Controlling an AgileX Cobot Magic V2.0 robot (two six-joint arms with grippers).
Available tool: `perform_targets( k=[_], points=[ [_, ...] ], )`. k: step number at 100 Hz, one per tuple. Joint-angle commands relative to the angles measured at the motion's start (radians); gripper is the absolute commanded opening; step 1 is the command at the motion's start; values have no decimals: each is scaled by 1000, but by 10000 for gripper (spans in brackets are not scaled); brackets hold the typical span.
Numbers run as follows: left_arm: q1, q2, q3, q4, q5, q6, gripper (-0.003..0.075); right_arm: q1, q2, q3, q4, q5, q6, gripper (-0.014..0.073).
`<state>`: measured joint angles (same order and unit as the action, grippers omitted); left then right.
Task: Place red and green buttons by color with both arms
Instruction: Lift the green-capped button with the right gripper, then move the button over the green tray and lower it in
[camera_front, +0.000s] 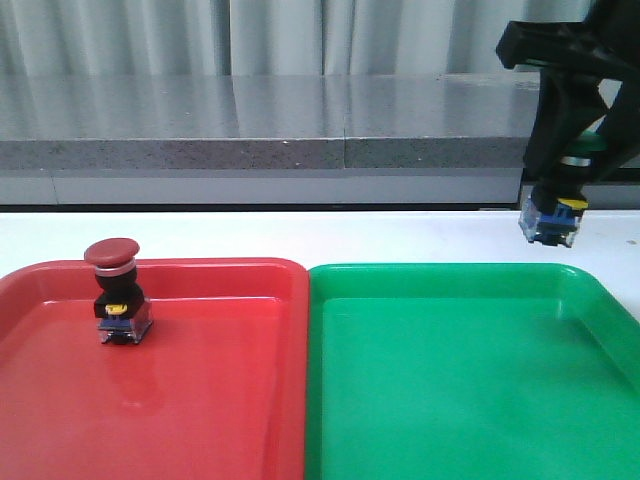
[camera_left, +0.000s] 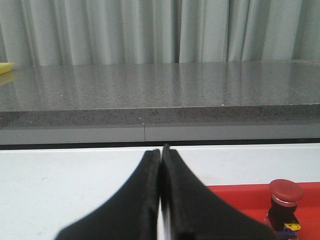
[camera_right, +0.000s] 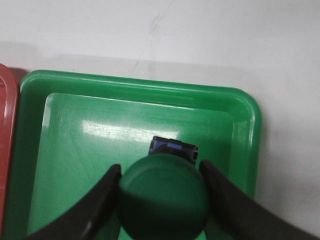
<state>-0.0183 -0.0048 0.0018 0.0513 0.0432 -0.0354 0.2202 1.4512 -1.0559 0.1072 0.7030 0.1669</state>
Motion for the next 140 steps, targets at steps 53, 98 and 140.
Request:
perform_targets(
  k=[53,98,140],
  points=[
    [1,-23,42,-9,-80,-11,-19,55,107,-21,31,-127,4,259],
    [1,-23,42,-9,-80,-11,-19,79,198,-21,31,-164,4,259],
    [1,-23,42,-9,-80,-11,-19,79,199,-21,31,-173,4,259]
  ],
)
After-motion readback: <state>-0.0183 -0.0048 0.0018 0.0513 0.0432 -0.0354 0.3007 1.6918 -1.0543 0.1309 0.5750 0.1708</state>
